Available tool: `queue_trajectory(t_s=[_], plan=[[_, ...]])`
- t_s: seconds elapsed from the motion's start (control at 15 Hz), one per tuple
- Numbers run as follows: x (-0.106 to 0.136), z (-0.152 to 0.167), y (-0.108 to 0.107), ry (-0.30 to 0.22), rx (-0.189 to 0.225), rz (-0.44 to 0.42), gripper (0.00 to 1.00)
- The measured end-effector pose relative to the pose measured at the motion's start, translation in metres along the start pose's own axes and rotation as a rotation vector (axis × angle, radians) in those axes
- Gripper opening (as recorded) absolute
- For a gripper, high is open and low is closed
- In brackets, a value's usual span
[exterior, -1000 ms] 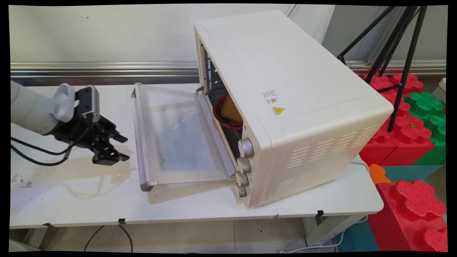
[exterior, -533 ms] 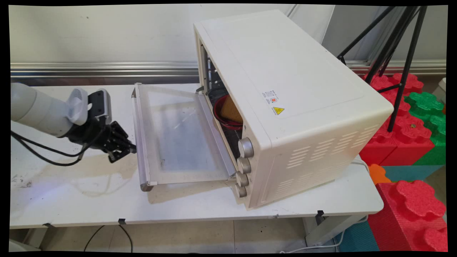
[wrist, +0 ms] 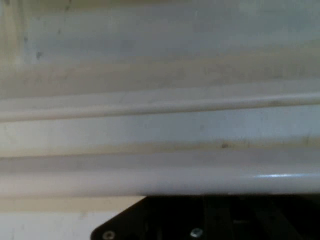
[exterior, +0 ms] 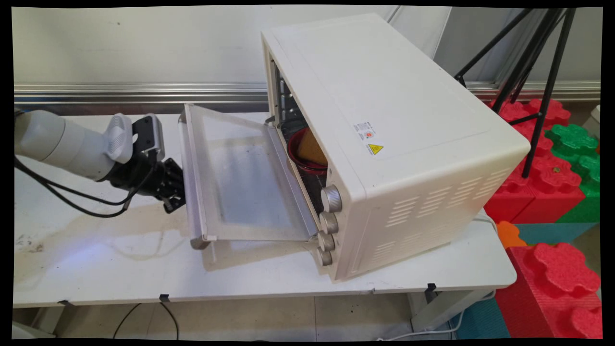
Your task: Close the oven
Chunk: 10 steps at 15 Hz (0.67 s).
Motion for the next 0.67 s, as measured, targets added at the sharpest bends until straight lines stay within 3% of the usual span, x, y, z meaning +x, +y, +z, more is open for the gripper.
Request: queue_trajectory(t_s=[0.67], plan=[[0.052, -0.020, 0.002, 0.151, -0.002, 0.005, 0.00]])
